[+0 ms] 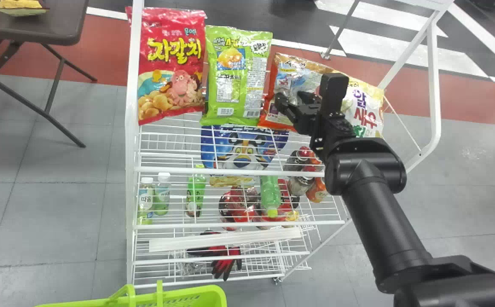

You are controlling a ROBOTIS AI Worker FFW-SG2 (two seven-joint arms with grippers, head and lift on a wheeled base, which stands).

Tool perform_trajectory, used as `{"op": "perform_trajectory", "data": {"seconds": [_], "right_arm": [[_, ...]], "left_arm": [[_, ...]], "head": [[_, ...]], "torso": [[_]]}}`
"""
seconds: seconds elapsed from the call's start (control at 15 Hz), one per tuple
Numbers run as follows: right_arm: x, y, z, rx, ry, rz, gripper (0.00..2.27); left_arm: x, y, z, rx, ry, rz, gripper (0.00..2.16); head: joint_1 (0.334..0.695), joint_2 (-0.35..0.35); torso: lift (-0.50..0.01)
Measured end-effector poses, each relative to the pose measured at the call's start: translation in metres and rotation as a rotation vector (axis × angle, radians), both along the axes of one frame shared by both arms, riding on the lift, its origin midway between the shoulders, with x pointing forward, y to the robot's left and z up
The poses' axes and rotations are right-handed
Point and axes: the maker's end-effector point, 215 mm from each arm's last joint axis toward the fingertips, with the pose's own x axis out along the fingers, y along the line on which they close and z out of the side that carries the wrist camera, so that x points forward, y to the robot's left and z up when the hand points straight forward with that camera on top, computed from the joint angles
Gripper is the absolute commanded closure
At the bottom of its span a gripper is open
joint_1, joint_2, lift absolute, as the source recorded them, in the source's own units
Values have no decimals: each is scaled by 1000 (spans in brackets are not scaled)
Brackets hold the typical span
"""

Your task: Hold basket handle with left hand then pick Saewookkang with right hand and place into basket

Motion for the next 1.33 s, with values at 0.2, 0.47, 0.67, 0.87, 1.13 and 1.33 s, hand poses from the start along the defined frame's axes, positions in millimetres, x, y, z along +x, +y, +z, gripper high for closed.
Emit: {"op": "perform_trajectory", "data": {"seconds": [0.2, 0.47, 0.67, 0.87, 1.13, 1.33], "right_arm": [[-8, -2, 9, -40, -61, -27, 2243], [-28, -13, 12, -51, -99, -66, 2243], [-46, -14, 33, -45, -146, -61, 2243], [-61, -12, 65, -36, -190, -40, 2243], [-104, 6, 111, -12, -204, 6, 2243], [-150, 17, 107, 38, -58, 31, 2243]], "left_arm": [[2, 0, 0, -2, -5, 10, 1926], [1, -1, 2, -6, -9, 14, 1926], [0, -1, 3, -10, -17, 18, 1926], [0, -2, 4, -12, -24, 20, 1926], [2, -3, 6, -14, -36, 21, 1926], [8, -3, 7, -2, -55, 22, 1926]], "head": [[695, -350], [695, -350], [695, -350], [695, -350], [695, -350], [695, -350]], "torso": [[-19], [-19], [-19], [-19], [-19], [-19]]}}
